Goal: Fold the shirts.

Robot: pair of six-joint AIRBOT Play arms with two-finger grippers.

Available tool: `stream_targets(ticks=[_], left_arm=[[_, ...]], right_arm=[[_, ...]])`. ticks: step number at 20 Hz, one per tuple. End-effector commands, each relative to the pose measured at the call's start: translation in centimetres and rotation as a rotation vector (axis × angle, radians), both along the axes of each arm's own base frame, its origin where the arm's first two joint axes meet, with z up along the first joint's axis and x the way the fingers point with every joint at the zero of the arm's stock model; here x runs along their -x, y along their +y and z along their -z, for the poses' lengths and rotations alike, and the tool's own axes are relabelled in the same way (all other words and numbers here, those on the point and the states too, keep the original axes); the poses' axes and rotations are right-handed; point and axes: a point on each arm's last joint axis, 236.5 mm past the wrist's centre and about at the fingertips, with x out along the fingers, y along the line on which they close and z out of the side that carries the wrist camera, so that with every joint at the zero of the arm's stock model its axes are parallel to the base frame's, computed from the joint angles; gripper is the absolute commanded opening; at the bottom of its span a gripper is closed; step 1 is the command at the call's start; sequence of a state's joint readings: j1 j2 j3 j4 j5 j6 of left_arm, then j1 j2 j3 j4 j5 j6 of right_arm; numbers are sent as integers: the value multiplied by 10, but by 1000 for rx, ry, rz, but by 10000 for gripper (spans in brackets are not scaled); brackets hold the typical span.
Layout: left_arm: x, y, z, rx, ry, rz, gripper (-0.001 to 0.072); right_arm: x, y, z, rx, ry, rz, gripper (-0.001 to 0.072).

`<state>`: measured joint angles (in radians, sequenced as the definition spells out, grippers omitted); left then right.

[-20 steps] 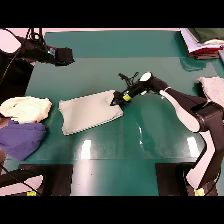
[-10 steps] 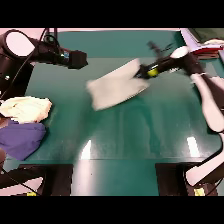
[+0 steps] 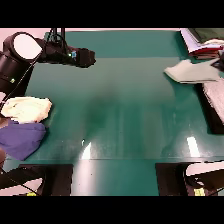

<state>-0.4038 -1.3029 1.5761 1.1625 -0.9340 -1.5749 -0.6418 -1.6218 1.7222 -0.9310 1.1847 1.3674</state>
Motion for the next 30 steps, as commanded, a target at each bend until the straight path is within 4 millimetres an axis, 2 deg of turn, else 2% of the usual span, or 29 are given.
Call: stream_targets(ticks=[1, 4, 7, 10, 12, 15, 18, 21, 25, 30], left_arm=[[-1, -1, -2, 18, 6, -14, 21], [-1, -1, -2, 18, 6, -14, 21], [-1, -1, -2, 17, 6, -14, 21], [-1, -1, -1, 15, 8, -13, 21], [0, -1, -1, 15, 8, -12, 21], [0, -1, -1, 14, 9, -12, 22], [3, -1, 3, 4, 26, -3, 22], [6, 0, 6, -5, 38, 3, 22], [7, 0, 7, -12, 40, 10, 22], [10, 0, 10, -29, 41, 26, 22]], right_arm=[[20, -69, -15, 4, -70, 170, 16], [10, -79, -37, -5, -162, 213, 16], [-1, -79, -82, 72, -245, 197, 16], [0, -78, -126, 142, -304, 172, 15], [11, -84, -135, 225, -266, 164, 15], [25, -85, -139, 273, -230, 174, 15], [46, -96, -144, 321, -225, 239, 15], [77, -100, -125, 329, -147, 272, 16], [128, -94, -69, 328, 58, 280, 16], [180, -76, -12, 225, 187, 316, 37]])
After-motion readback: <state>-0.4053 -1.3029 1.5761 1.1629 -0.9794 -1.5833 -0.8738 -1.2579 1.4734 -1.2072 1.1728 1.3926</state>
